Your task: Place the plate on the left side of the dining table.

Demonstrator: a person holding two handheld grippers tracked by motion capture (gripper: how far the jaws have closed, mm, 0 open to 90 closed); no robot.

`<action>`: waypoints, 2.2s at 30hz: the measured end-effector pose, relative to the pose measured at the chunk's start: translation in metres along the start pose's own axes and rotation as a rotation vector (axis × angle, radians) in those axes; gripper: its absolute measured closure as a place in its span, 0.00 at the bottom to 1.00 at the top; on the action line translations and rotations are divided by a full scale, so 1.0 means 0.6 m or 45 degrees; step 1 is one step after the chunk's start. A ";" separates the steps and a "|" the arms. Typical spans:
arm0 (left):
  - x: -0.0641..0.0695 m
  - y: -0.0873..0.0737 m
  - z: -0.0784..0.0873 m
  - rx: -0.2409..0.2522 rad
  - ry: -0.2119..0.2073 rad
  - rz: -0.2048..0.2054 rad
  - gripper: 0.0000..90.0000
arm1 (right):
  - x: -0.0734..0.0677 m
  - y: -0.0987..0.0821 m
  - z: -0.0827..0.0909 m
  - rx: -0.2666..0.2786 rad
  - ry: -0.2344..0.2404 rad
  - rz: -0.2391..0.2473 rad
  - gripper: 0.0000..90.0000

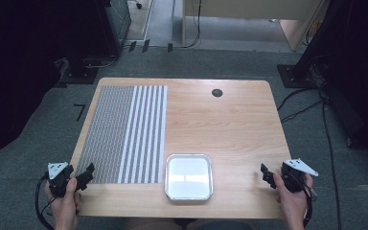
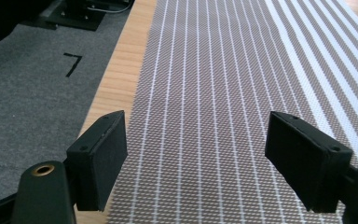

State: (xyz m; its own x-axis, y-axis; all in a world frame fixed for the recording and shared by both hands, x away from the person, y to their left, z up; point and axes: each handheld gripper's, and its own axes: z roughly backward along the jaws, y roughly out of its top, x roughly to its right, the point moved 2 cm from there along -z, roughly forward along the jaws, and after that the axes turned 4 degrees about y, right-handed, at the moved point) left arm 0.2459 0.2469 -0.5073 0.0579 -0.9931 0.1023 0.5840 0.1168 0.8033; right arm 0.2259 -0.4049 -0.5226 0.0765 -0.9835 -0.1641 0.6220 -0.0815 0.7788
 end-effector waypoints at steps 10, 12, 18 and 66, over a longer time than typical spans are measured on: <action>0.043 0.005 0.002 0.002 -0.081 0.025 0.24 | -0.026 0.003 -0.001 0.035 0.054 -0.015 0.16; 0.052 0.006 0.003 0.009 -0.076 0.020 0.24 | -0.032 0.004 -0.002 0.045 0.067 -0.015 0.16; 0.076 0.003 0.002 0.002 -0.095 -0.012 0.24 | -0.048 0.006 -0.003 0.056 0.077 -0.020 0.18; 0.231 -0.020 0.008 -0.024 -0.309 -0.169 0.23 | -0.118 0.006 -0.011 0.108 0.106 -0.044 0.37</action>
State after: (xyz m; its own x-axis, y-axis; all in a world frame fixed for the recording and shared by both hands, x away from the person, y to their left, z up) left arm 0.2429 0.1080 -0.4998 -0.2146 -0.9672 0.1361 0.5889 -0.0169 0.8080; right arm 0.2278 -0.3344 -0.5123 0.1230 -0.9633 -0.2385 0.5576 -0.1317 0.8196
